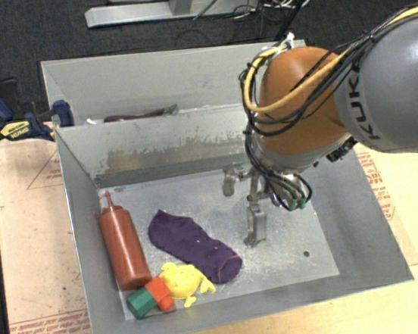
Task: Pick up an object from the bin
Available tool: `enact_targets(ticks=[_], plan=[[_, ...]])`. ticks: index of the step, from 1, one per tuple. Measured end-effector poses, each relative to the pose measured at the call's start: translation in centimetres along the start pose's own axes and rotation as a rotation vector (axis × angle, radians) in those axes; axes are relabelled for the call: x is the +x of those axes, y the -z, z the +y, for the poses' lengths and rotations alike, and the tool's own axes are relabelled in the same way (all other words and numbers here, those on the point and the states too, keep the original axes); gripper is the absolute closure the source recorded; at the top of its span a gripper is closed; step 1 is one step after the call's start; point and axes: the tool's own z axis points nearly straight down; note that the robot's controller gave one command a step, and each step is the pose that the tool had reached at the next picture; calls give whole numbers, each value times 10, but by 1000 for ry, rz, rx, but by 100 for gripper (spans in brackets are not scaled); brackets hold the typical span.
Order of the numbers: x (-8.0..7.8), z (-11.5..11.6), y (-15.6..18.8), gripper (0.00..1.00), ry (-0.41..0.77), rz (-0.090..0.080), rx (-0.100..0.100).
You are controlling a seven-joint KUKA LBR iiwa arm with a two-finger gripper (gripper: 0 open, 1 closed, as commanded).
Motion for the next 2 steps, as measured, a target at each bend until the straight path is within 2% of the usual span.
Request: enact_targets(ticks=[1,2], plan=[[-9,0,-49,0,93,1,-4],[10,25,-80,0,143,1,1]])
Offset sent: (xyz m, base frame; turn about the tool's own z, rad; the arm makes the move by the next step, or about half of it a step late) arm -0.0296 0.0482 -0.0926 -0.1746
